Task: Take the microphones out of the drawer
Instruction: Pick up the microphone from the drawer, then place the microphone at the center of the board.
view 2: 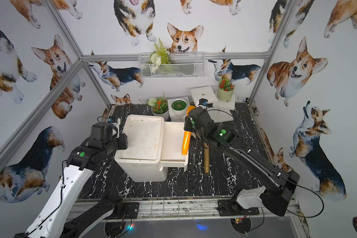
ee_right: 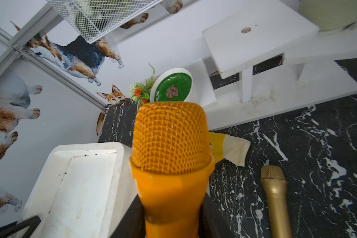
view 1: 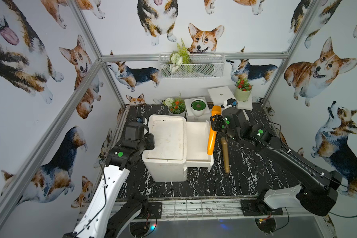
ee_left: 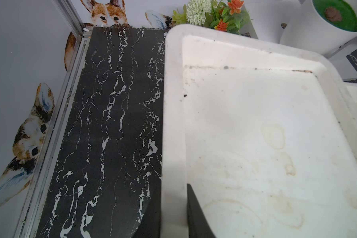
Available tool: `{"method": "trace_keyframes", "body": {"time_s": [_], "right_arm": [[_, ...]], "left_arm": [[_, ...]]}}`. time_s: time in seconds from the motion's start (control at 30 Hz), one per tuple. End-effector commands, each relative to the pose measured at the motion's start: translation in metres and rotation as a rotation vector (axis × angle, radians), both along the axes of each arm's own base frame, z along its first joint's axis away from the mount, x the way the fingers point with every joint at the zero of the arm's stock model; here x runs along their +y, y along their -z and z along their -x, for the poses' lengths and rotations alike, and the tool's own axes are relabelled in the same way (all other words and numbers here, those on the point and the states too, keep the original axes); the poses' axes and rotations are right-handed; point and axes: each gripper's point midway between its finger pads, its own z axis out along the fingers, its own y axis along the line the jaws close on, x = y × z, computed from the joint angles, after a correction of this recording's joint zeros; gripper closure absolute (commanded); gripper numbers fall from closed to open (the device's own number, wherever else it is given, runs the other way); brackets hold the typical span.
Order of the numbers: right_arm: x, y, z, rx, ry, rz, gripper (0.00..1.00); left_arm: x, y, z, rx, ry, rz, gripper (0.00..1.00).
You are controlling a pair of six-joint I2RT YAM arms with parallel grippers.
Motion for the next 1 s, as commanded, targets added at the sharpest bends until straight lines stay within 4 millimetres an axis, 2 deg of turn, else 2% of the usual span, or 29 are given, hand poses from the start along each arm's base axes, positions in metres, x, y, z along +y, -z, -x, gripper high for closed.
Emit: {"method": "trace_keyframes", "body": {"time_s": [0.0, 0.1, 0.23, 0.33, 0.47, 0.57, 0.7, 0.83, 0.97], "right_arm": [[-0.044, -0.003, 0.005, -0.033, 0.092, 0.026, 0.80], [-0.077, -0.005, 0.014, -0.047, 0.149, 0.019, 0.80], [-0.114, 0.006, 0.024, -0.032, 0.208, 0.059, 0.80], [-0.132, 0.019, 0.032, -0.013, 0.218, 0.104, 0.79], [-0.154, 0.046, 0.041, 0.044, 0.238, 0.146, 0.79], [-0.162, 0.069, 0.044, 0.104, 0.231, 0.153, 0.79], [-0.161, 0.102, 0.042, 0.198, 0.177, 0.172, 0.80], [-0.154, 0.136, 0.038, 0.295, 0.092, 0.228, 0.80], [-0.139, 0.167, 0.034, 0.381, -0.032, 0.226, 0.78]], "left_arm": [[-0.008, -0.016, -0.004, -0.054, 0.010, 0.059, 0.99], [-0.007, -0.015, -0.004, -0.049, 0.012, 0.054, 0.99], [-0.006, -0.015, -0.003, -0.044, 0.010, 0.043, 0.99], [-0.006, -0.015, -0.002, -0.041, 0.012, 0.042, 0.99], [-0.005, -0.013, -0.001, -0.033, 0.011, 0.040, 0.99], [-0.005, -0.014, 0.000, -0.034, 0.011, 0.040, 0.99], [-0.005, -0.015, -0.001, -0.032, 0.012, 0.040, 0.99], [-0.005, -0.014, 0.000, -0.030, 0.010, 0.041, 0.99], [-0.005, -0.014, 0.001, -0.031, 0.006, 0.045, 0.99]]}}
